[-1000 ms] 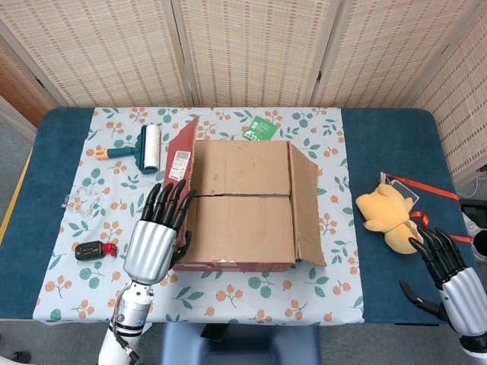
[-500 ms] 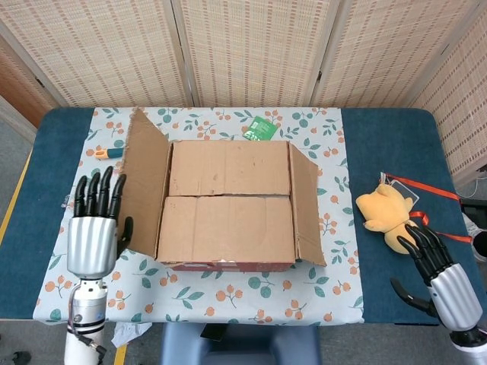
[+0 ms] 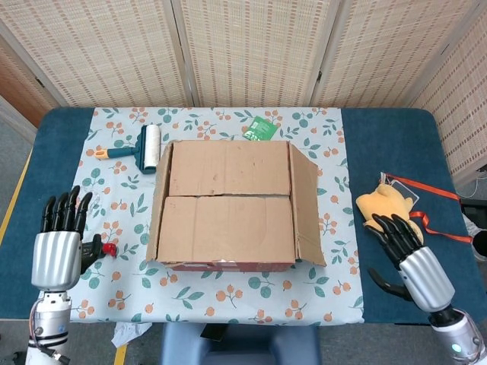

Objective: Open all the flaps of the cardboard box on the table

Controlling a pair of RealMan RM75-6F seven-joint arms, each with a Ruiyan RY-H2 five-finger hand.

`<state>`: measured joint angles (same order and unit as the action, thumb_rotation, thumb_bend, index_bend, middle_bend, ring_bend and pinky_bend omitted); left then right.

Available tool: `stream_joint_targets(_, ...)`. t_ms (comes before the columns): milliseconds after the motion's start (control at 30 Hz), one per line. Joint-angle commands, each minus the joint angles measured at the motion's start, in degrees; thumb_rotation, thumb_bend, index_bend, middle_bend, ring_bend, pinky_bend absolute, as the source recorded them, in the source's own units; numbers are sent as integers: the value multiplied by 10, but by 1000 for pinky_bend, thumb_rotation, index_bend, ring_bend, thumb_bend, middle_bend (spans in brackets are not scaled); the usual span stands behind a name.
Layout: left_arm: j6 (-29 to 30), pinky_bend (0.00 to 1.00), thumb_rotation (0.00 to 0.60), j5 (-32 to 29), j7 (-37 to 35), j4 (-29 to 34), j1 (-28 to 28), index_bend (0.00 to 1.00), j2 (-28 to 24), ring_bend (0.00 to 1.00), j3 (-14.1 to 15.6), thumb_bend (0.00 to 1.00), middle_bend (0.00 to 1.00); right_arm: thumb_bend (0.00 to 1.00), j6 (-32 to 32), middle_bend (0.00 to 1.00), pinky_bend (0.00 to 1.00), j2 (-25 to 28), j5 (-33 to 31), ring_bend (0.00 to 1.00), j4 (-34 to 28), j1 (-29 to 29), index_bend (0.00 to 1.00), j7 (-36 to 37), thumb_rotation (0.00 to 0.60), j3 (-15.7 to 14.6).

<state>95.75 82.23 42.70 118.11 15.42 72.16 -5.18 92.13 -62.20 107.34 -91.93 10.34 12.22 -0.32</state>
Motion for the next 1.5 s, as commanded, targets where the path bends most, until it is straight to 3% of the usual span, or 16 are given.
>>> stream_joint_targets(33, -3, 0, 600, 40, 17, -30, -38, 0, -20, 0, 52, 478, 0, 411, -110, 0, 0, 76, -24, 0, -91, 71, 0, -15, 600, 21)
stream_joint_targets(133, -12, 0, 600, 31, -29, -44, -50, 0, -30, 0, 60, 467, 0, 411, -184, 0, 0, 108, -62, 0, -141, 112, 0, -51, 600, 44)
stream_joint_targets(300, -8, 0, 600, 27, -86, -100, -60, 0, -39, 0, 48, 425, 0, 412, -298, 0, 0, 138, -143, 0, -211, 179, 0, -108, 600, 82)
stream_joint_targets(500, 28, 0, 600, 12, -139, -145, -82, 0, -26, 0, 20, 420, 0, 411, -350, 0, 0, 93, -237, 0, -226, 238, 0, -203, 600, 129)
stream_joint_targets(733, 28, 0, 600, 13, -203, -187, -102, 0, -25, 0, 21, 416, 0, 412, -407, 0, 0, 47, -351, 0, -224, 307, 0, -316, 600, 152)
stream_joint_targets(1133, -1, 0, 600, 22, -281, -212, -104, 0, -54, 0, 15, 408, 0, 411, -392, 0, 0, -58, -488, 0, -169, 395, 0, -473, 600, 152)
stream_joint_targets(1500, -42, 0, 600, 22, -354, -206, -103, 0, -89, 0, 21, 391, 0, 411, -385, 0, 0, -127, -535, 0, -98, 445, 0, -517, 600, 145)
